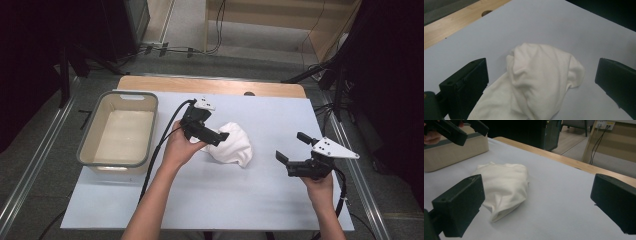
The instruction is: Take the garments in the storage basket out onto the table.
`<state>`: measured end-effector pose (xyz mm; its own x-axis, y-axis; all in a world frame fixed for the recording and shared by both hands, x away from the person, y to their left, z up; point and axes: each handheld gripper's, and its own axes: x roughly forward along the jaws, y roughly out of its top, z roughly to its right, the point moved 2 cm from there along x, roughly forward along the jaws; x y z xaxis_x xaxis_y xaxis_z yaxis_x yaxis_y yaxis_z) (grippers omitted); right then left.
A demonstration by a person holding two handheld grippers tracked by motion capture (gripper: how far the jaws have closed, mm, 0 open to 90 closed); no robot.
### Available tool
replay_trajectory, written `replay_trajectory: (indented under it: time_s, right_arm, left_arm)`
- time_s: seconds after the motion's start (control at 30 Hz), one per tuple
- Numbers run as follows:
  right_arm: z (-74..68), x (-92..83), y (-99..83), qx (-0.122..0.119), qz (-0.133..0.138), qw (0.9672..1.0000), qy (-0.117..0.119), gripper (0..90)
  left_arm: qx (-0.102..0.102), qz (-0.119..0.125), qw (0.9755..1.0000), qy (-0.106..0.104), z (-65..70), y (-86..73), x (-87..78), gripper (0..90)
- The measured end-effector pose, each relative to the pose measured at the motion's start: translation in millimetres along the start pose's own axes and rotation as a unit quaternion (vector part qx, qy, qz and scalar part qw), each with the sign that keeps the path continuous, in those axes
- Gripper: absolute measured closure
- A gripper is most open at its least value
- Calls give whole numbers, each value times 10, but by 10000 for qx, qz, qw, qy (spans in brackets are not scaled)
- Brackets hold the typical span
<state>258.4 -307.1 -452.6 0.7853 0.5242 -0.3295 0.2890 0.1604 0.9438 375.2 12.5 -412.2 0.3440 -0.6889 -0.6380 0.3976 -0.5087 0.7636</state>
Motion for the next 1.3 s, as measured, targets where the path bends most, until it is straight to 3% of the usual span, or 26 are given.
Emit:
replay_trajectory:
  time_s: [0.57,1.3]
  right_arm:
    - [-10,10,-3,3,-23,10000,0,0]
    - [-11,6,-2,-3,-22,10000,-4,0]
  left_arm:
    - [-51,224,9994,250,-92,-86,-277,0]
    - [-77,621,9971,433,-111,-177,-607,0]
